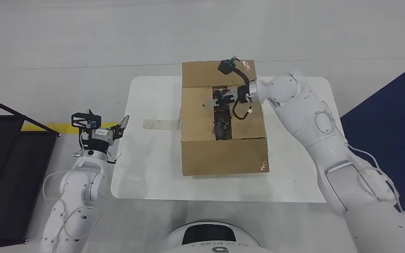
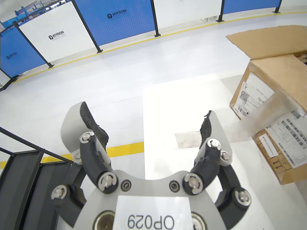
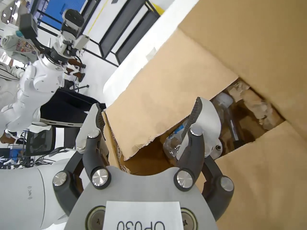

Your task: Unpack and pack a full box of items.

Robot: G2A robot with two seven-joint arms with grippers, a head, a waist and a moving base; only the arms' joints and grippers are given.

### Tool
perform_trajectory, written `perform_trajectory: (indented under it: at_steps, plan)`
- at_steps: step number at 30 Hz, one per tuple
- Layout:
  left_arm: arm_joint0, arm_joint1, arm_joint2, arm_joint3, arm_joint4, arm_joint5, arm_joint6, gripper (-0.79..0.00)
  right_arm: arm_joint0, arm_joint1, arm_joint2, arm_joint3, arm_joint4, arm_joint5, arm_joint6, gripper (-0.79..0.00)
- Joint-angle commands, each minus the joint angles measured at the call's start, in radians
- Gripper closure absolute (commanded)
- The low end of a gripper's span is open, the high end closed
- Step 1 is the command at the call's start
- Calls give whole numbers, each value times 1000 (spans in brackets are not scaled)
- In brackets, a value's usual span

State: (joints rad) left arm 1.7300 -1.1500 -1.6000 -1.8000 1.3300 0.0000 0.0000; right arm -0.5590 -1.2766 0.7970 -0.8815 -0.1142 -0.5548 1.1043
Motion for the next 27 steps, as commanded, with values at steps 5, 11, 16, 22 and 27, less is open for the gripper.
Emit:
perform_trajectory:
  at_steps: [5, 11, 16, 22, 27]
  plan:
    - [0, 0, 0, 0, 0, 0, 0, -785, 62, -48, -88, 86, 7, 37, 56, -634]
    - [0, 0, 0, 0, 0, 0, 0, -785, 108, -87, -87, 156, 265, -40, 122, -440]
    - [0, 0, 0, 0, 0, 0, 0, -785, 122, -92, -98, 146, 479, -15, 146, -468]
    - [0, 0, 0, 0, 0, 0, 0, -785, 134, -89, -148, 106, 619, 45, 206, -502]
    - [0, 0, 0, 0, 0, 0, 0, -785, 163, -106, -220, 97, 631, 52, 213, -486]
